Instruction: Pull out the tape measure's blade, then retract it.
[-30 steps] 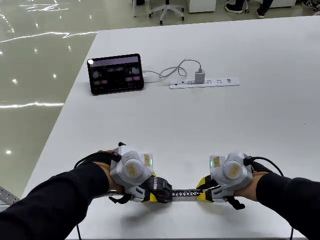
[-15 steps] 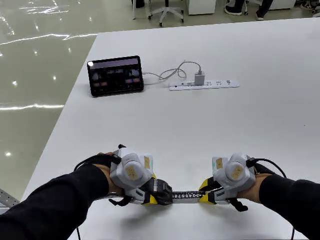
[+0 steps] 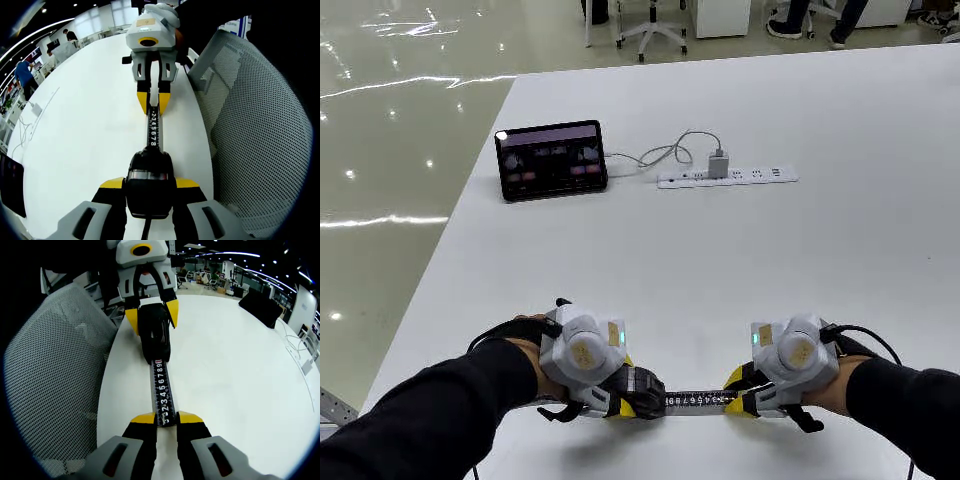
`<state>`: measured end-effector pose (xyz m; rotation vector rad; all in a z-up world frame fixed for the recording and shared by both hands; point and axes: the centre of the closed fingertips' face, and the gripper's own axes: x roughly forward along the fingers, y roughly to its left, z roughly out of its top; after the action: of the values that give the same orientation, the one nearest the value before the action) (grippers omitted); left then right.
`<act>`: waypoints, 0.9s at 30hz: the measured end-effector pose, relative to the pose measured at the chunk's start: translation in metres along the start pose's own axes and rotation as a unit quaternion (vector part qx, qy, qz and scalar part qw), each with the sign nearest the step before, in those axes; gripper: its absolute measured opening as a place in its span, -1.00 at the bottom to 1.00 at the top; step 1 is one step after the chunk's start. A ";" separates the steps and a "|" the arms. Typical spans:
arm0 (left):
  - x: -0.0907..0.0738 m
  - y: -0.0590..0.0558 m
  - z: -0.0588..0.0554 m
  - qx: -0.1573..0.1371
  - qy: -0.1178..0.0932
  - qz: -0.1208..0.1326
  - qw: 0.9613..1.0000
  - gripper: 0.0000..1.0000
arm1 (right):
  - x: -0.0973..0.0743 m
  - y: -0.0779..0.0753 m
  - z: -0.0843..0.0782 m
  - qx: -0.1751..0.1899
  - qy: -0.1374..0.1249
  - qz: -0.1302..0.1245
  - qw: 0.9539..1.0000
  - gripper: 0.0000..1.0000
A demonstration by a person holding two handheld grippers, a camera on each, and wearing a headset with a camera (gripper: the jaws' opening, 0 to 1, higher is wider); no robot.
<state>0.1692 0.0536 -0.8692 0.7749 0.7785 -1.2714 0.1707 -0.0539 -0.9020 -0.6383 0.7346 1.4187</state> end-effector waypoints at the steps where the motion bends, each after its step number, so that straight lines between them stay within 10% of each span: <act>1: 0.000 0.000 0.000 0.000 0.000 0.000 1.000 -0.39 | -0.001 0.000 -0.001 0.001 0.000 0.000 1.000 -0.81; 27: 0.000 0.000 0.000 0.001 0.000 0.000 1.000 -0.39 | -0.007 0.000 -0.010 0.008 0.004 -0.007 1.000 -0.81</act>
<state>0.1691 0.0535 -0.8694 0.7753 0.7770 -1.2722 0.1701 -0.0660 -0.9026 -0.6359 0.7457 1.3971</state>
